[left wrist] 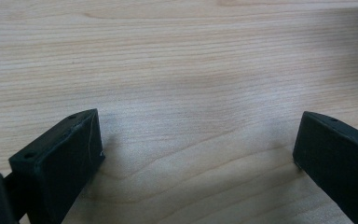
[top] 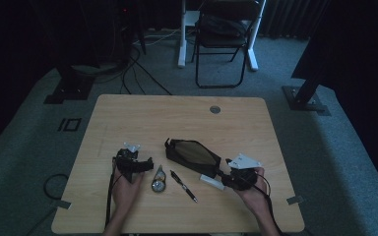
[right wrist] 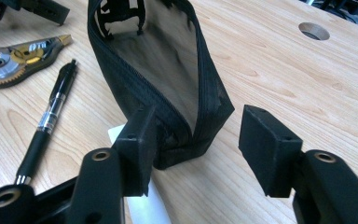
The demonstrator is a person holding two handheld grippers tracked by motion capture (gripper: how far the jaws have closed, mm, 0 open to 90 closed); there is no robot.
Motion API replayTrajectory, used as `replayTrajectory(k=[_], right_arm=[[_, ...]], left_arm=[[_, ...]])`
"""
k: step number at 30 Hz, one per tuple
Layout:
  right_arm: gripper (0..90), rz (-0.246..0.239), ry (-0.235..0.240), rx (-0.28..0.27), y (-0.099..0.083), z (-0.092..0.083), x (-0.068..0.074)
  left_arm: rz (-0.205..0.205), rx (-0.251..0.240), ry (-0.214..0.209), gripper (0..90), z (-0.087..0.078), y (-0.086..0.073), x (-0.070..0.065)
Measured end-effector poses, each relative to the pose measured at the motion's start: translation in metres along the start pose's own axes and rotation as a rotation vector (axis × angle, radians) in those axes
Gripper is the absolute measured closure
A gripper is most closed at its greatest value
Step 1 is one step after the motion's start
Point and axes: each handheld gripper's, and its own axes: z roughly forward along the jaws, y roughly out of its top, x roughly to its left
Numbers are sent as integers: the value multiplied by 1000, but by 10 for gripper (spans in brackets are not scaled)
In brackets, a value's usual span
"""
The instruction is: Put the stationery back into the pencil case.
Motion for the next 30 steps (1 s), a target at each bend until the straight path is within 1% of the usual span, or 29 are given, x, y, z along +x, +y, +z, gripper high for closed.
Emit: replayTrajectory(k=[4, 9, 14, 19, 30], right_arm=[[489, -7, 3, -16, -5, -2, 2], [528, -18, 3, -21, -12, -2, 5], [552, -13, 19, -18, -17, 0, 6], [561, -7, 37, -4, -22, 4, 8], [566, -3, 69, 17, -28, 11, 14]], left_arm=[[0, 0, 0, 15, 0, 0, 0], [0, 0, 0, 16, 0, 0, 0], [-1, -1, 0, 15, 0, 0, 0], [-1, -1, 0, 15, 0, 0, 0], [-1, -1, 0, 15, 0, 0, 0]])
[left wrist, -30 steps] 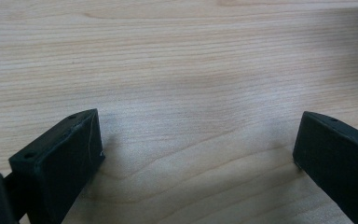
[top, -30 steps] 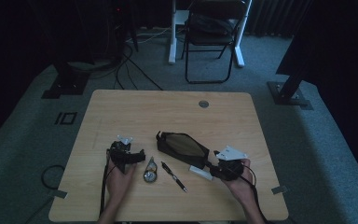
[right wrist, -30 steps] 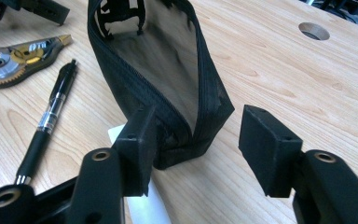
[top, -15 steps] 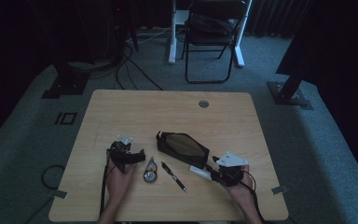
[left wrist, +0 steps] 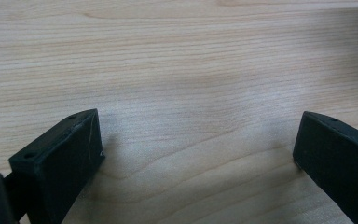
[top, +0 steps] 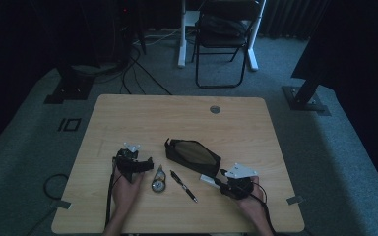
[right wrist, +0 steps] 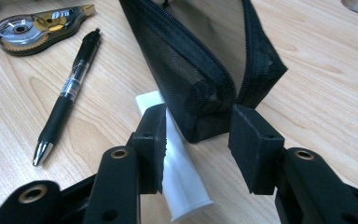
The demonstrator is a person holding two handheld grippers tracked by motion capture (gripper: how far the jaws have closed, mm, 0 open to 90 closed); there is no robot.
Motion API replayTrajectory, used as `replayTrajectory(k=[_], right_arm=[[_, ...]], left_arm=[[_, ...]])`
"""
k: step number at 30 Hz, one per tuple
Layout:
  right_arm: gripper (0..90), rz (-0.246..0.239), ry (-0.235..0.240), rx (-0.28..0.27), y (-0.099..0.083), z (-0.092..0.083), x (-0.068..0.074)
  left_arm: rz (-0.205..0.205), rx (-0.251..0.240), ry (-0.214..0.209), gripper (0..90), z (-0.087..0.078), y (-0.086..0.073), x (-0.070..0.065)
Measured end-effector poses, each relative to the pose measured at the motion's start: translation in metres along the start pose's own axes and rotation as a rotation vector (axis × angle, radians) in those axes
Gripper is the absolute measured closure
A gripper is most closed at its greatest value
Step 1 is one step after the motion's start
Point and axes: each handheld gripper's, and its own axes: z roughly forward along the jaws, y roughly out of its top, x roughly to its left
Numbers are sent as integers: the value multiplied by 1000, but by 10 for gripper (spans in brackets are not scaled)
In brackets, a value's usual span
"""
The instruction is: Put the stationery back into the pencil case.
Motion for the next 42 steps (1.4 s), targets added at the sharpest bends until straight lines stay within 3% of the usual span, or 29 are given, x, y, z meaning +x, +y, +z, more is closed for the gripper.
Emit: replayTrajectory(k=[12, 18, 26, 29, 42], right_arm=[[578, -5, 42, 44, -6, 10, 3], [586, -48, 72, 97, -8, 20, 8], [632, -87, 109, 116, -8, 24, 15], [662, -122, 145, 122, -6, 26, 22], [657, -173, 162, 136, 7, 48, 33]], left_arm=[[1, 1, 0, 15, 0, 0, 0], [0, 0, 0, 16, 0, 0, 0], [1, 0, 0, 15, 0, 0, 0], [1, 1, 0, 15, 0, 0, 0], [0, 0, 0, 15, 0, 0, 0]])
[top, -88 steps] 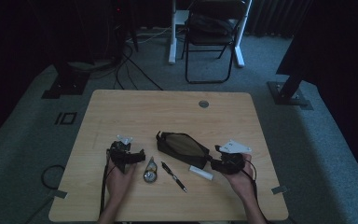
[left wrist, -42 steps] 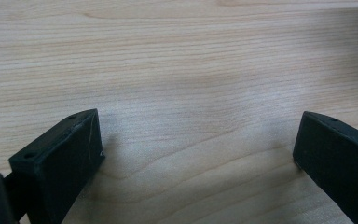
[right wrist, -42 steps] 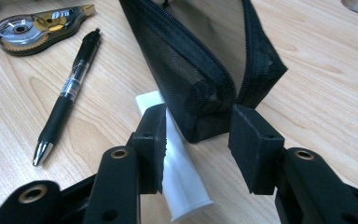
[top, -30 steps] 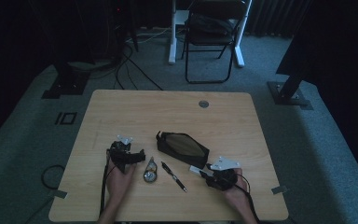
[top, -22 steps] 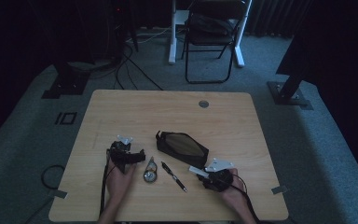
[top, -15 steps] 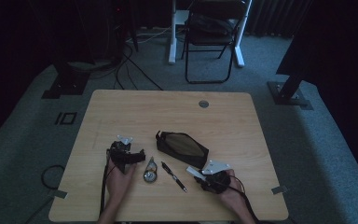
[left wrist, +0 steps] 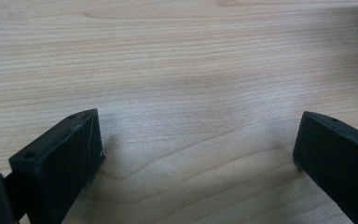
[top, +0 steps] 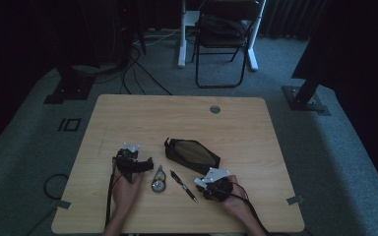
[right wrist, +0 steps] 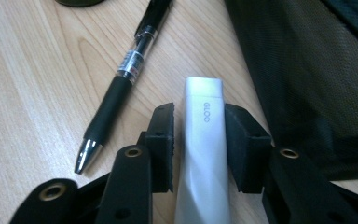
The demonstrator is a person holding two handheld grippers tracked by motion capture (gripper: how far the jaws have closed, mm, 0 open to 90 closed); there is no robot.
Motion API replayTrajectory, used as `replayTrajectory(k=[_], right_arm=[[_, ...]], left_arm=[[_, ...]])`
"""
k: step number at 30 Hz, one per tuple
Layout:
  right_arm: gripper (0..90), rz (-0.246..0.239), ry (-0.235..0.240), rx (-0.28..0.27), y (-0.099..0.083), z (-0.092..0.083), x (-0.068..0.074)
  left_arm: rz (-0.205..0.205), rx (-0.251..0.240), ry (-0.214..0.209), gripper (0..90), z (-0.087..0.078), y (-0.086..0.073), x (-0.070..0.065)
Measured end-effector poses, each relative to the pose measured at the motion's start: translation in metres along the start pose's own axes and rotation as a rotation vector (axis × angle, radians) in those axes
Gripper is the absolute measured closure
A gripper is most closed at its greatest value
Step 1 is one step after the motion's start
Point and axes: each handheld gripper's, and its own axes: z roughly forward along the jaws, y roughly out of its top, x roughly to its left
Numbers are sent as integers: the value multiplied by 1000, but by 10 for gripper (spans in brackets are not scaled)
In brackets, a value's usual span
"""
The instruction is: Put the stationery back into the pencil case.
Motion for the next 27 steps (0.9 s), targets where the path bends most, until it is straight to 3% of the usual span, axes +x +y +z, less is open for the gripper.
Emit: replayTrajectory(k=[8, 14, 27], right_arm=[[706, 19, 19, 5, 0, 0, -1], [711, -1, -13, 10, 2, 0, 2], [712, -1, -29, -9, 3, -6, 3]], left_arm=[[0, 0, 0, 15, 0, 0, 0], [1, 1, 0, 15, 0, 0, 0], [1, 1, 0, 15, 0, 0, 0]])
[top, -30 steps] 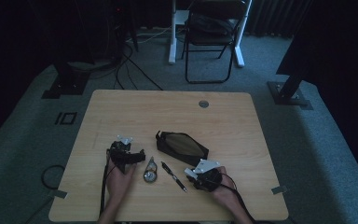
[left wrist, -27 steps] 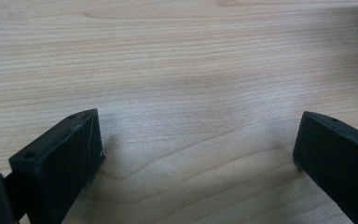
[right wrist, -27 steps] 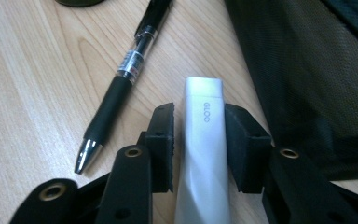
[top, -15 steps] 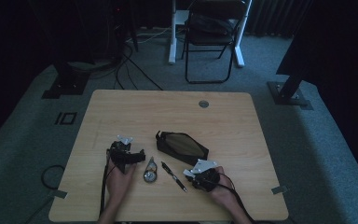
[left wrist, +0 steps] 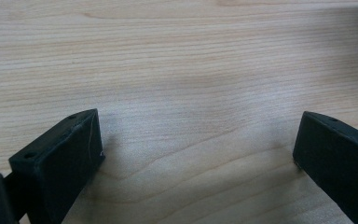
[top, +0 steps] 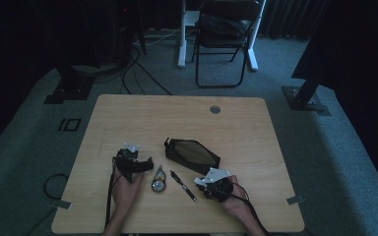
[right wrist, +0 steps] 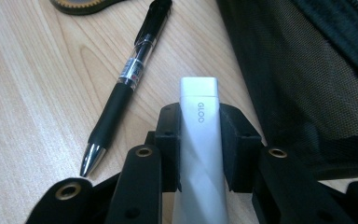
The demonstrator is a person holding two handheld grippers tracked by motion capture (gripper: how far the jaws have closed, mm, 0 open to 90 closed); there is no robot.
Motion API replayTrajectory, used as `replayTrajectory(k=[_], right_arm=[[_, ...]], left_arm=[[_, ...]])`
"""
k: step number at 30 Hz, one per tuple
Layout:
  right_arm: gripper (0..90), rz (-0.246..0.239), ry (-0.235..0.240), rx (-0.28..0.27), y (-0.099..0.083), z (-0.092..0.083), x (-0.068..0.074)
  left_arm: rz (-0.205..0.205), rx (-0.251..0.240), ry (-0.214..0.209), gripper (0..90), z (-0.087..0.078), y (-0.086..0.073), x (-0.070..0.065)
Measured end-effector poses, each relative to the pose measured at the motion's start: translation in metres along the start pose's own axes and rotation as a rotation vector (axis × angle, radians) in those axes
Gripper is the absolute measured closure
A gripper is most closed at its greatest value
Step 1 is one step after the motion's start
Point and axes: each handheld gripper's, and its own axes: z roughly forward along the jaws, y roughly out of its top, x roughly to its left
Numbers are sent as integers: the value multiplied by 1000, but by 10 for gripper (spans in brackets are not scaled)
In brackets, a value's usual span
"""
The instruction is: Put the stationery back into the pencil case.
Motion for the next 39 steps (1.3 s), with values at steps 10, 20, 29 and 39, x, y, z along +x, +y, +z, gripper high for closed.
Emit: replayTrajectory(k=[10, 20, 29, 39], right_arm=[[712, -4, -9, -23, 3, -7, 2], [712, -18, -19, -43, 7, -15, 5], [712, -24, -16, -55, 10, -18, 8], [712, -28, -20, -75, 15, -23, 10]], left_arm=[[0, 0, 0, 15, 0, 0, 0], [0, 0, 0, 16, 0, 0, 0], [0, -1, 0, 15, 0, 0, 0], [0, 0, 0, 16, 0, 0, 0]])
